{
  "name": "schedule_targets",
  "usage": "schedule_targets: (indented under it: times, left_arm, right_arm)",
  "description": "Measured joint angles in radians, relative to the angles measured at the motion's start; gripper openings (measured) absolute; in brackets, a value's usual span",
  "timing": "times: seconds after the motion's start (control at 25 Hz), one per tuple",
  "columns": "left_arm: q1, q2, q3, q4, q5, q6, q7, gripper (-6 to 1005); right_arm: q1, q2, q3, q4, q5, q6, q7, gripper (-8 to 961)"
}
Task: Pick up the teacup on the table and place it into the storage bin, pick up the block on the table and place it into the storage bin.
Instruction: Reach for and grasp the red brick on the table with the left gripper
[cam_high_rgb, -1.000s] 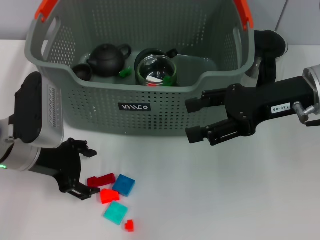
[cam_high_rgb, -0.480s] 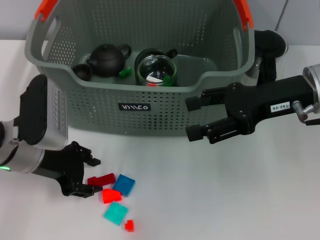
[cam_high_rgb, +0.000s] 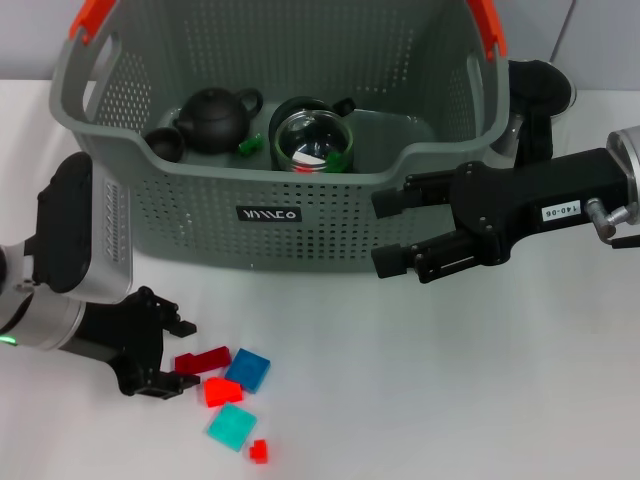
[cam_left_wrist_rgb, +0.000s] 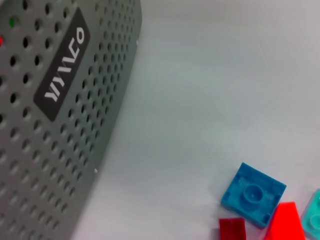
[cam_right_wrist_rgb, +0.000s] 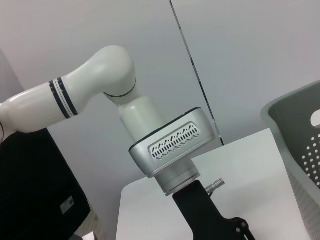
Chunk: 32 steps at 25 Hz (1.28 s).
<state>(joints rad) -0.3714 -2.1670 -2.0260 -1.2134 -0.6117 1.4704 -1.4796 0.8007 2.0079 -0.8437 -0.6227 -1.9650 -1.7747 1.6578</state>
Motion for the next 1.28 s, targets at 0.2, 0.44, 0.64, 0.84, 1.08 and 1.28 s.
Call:
schedule_targets:
  times: [0.2, 0.44, 0.64, 0.84, 1.08, 1.28]
  left_arm:
    - [-0.002, -0.003, 0.001, 0.0, 0.018, 0.003, -0.006, 582]
    - [-0.004, -0.004, 0.002, 0.0, 0.02, 0.005, -0.009, 538]
    - [-0.006, -0.004, 0.004, 0.0, 0.021, 0.006, -0.015, 485]
    - [-0.007, -0.003, 0.023, 0.002, 0.031, 0.007, -0.031, 407]
    - [-0.008, -0.004, 0.028, 0.001, 0.04, 0.008, -0.034, 348]
    - [-0.012, -0.004, 0.029, 0.002, 0.042, 0.01, -0.038, 327]
  right_arm:
    - [0.0, 0.001, 0.0, 0.0, 0.0, 0.0, -0.001, 940]
    - [-0.001, 0.002, 0.003, 0.0, 0.0, 0.0, -0.003, 940]
    - [-0.004, 0.002, 0.011, 0.0, 0.0, 0.0, -0.005, 940]
    - [-0.006, 0.002, 0.014, 0.0, 0.0, -0.001, -0.006, 941]
    - [-0.007, 0.002, 0.014, 0.0, 0.0, -0.002, -0.007, 941]
    - [-0.01, 0.002, 0.015, 0.0, 0.001, -0.002, -0.007, 941]
